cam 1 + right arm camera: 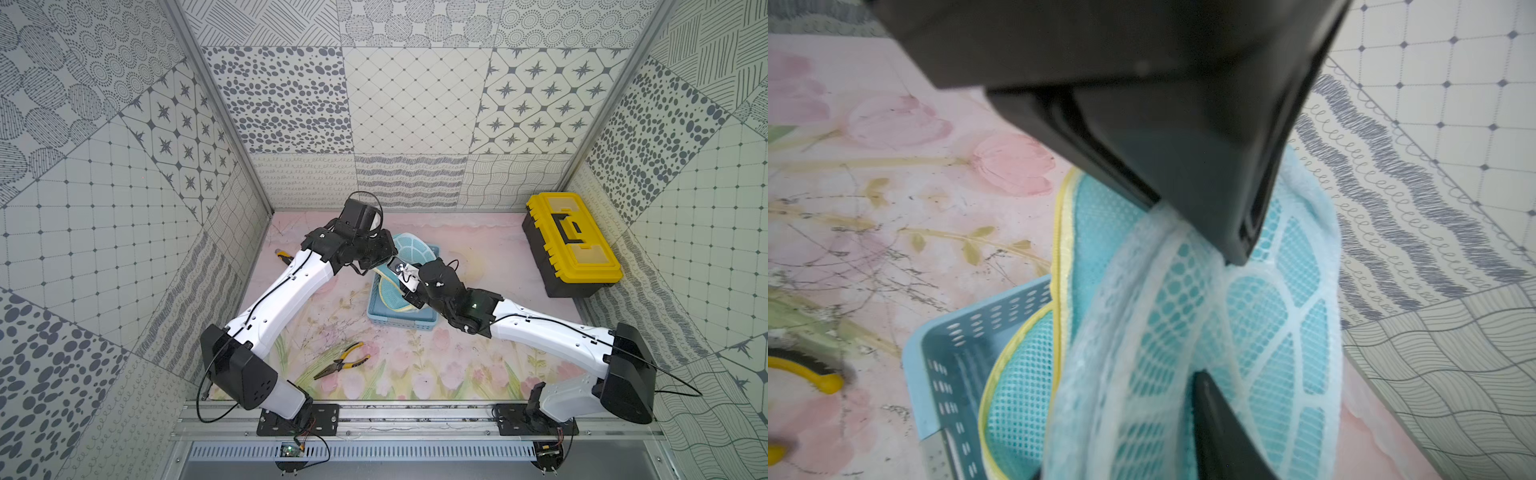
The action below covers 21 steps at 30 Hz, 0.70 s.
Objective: Turn the laundry bag inside out
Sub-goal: Pick up the laundry bag and place it in the bin.
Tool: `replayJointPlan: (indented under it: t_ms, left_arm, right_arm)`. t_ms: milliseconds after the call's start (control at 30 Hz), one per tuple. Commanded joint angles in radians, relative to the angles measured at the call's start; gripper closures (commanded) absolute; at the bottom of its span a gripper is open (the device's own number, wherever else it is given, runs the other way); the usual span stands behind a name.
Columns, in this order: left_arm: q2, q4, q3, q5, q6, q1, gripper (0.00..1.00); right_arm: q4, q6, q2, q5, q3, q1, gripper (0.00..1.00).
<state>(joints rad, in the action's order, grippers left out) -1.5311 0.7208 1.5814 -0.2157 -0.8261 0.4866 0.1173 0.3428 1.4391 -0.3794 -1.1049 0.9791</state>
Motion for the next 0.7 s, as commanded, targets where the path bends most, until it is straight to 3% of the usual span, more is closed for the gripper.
replayJointPlan:
  t_ms: [0, 33, 67, 100, 167, 300, 467, 667]
  left_arm:
    - [0.010, -0.073, -0.001, -0.074, -0.047, -0.009, 0.93]
    - [0.017, -0.090, -0.005, -0.084, -0.044, -0.011, 0.81]
    - [0.027, -0.106, -0.016, -0.092, -0.036, -0.012, 0.62]
    - [0.042, -0.129, -0.030, -0.088, -0.026, -0.015, 0.51]
    - [0.100, -0.202, -0.080, -0.086, 0.017, -0.028, 0.38]
    - [0.224, -0.292, -0.184, -0.030, 0.095, -0.042, 0.24]
    - [0.372, -0.415, -0.337, 0.044, 0.180, -0.042, 0.17]
    - [0.417, -0.433, -0.428, -0.038, 0.218, -0.041, 0.10]
  right_arm:
    - [-0.102, -0.022, -0.011, -0.033, -0.017, -0.033, 0.94]
    - [-0.098, -0.042, -0.021, 0.001, -0.018, -0.054, 1.00]
    - [-0.092, -0.063, -0.037, 0.048, -0.021, -0.075, 1.00]
    - [-0.087, -0.082, -0.052, 0.088, -0.022, -0.096, 1.00]
    - [-0.088, -0.131, -0.094, 0.239, -0.017, -0.165, 1.00]
    - [-0.112, -0.239, -0.156, 0.474, -0.004, -0.300, 1.00]
    - [-0.106, -0.311, -0.195, 0.616, 0.001, -0.395, 1.00]
    - [-0.172, -0.407, -0.237, 0.840, 0.044, -0.508, 1.00]
